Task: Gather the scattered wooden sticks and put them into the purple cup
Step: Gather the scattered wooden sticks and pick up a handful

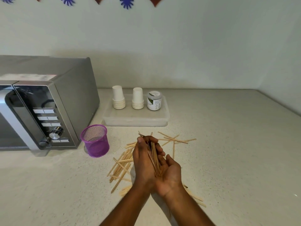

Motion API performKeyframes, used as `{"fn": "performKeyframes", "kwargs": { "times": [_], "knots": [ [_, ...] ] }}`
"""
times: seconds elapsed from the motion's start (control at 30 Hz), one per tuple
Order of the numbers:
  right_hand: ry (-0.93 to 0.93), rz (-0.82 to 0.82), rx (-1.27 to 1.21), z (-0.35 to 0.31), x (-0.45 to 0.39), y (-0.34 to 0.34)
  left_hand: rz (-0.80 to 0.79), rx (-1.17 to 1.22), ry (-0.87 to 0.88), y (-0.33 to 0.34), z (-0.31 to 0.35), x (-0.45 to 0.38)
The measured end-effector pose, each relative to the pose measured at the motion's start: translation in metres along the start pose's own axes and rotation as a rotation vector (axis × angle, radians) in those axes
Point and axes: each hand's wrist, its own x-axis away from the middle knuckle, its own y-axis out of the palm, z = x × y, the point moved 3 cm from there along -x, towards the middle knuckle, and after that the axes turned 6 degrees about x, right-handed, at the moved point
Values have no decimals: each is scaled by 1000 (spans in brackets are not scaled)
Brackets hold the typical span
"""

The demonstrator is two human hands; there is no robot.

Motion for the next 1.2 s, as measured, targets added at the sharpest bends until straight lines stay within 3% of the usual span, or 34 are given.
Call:
{"fn": "performKeyframes", "kwargs": {
  "times": [0.3,0.47,0.63,0.8,1.0,1.2],
  "knots": [
    [-36,55,94,2,-3,-3,-52,-106,22,-13,-11,-2],
    [-68,33,6,2,-3,-4,-51,-222,-28,-14,-19,4],
    [-124,-4,88,-4,-1,-9,64,-83,-84,-6,-13,8],
    [-79,32,32,0,-2,-14,4,-59,-91,0,-9,8],
    [-52,-66,-22,0,-2,-5,-61,-127,3,5,1,7],
    [-41,-96,-125,8,-2,-9,-31,122,-168,15,9,10]
  ]
}}
